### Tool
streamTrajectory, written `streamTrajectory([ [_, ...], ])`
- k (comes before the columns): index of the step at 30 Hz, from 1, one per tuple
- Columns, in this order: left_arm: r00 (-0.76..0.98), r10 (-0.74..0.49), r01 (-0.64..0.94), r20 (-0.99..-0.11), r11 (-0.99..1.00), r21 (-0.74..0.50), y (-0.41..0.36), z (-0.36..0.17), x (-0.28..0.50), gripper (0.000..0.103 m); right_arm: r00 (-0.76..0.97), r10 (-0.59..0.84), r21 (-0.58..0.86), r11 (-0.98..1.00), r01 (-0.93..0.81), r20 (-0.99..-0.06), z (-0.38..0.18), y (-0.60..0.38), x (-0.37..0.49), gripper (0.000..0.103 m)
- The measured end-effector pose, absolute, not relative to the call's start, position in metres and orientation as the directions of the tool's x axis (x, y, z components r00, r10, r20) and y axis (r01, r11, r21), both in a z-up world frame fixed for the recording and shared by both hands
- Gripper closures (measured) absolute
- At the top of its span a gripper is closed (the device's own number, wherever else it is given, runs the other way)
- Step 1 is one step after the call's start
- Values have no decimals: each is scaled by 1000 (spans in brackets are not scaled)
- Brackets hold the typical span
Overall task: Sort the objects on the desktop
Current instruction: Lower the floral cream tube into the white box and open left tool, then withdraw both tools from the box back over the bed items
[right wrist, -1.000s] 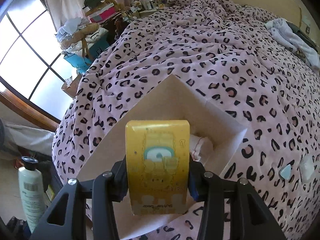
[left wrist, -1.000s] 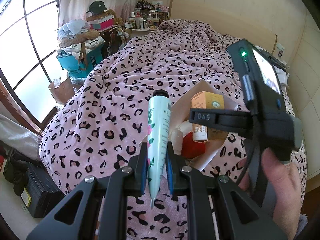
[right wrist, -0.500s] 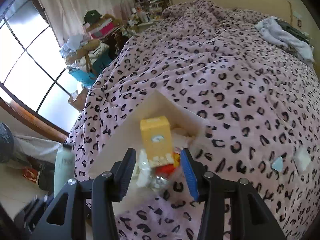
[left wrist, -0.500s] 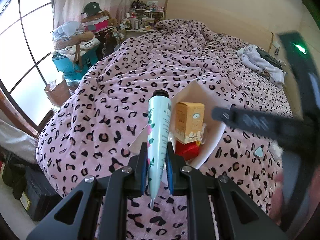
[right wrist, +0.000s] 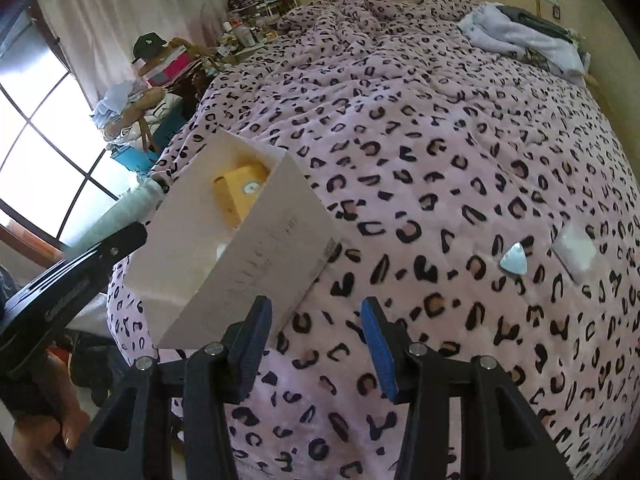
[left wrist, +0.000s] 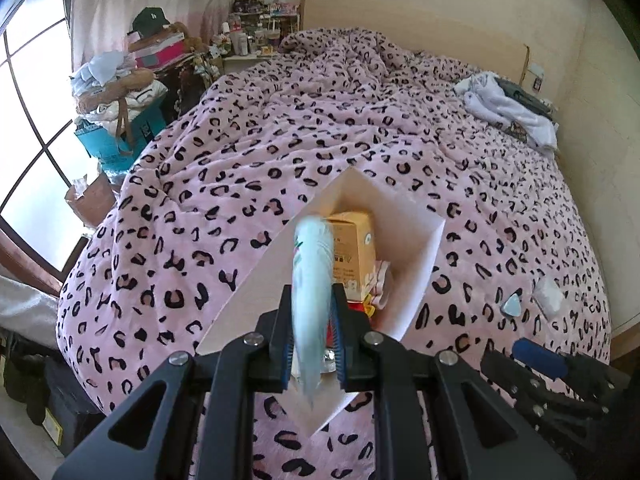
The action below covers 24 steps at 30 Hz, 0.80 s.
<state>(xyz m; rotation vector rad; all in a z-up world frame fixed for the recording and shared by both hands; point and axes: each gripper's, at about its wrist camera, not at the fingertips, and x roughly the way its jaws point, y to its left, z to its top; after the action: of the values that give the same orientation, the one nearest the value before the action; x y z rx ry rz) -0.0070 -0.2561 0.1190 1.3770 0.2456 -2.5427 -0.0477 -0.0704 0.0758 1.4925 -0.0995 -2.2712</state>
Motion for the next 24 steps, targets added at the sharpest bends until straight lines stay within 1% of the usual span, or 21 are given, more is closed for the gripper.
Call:
streamTrajectory([
  [11, -482, -121, 293, -868, -956, -29, -264, 93, -19, 87, -296, -368, 278, -911, 303, -881, 54, -69, -43, 55],
  [15, -492, -126, 288, -861, -957, -24, -262, 93, -23, 87, -305, -364, 273, -913, 303, -880, 58, -66, -43, 55],
  [18, -510, -129, 271, -850, -962, -17, -256, 101, -20, 86, -337, -358, 259, -917, 304, -871, 72, -59, -39, 55],
  [20, -529, -132, 253, -838, -968, -7, -248, 110, -16, 79, -359, -352, 248, -920, 304, -864, 81, -54, -36, 55],
  [22, -560, -129, 229, -818, -973, -3, -236, 120, -9, 43, -389, -332, 224, -928, 297, -860, 91, -44, -30, 55],
  [23, -580, -128, 215, -805, -977, 0, -229, 125, -5, 37, -401, -321, 213, -933, 290, -858, 94, -37, -27, 55],
  [24, -591, -124, 203, -797, -979, 1, -222, 129, -1, 34, -413, -310, 203, -937, 283, -856, 97, -30, -24, 55],
])
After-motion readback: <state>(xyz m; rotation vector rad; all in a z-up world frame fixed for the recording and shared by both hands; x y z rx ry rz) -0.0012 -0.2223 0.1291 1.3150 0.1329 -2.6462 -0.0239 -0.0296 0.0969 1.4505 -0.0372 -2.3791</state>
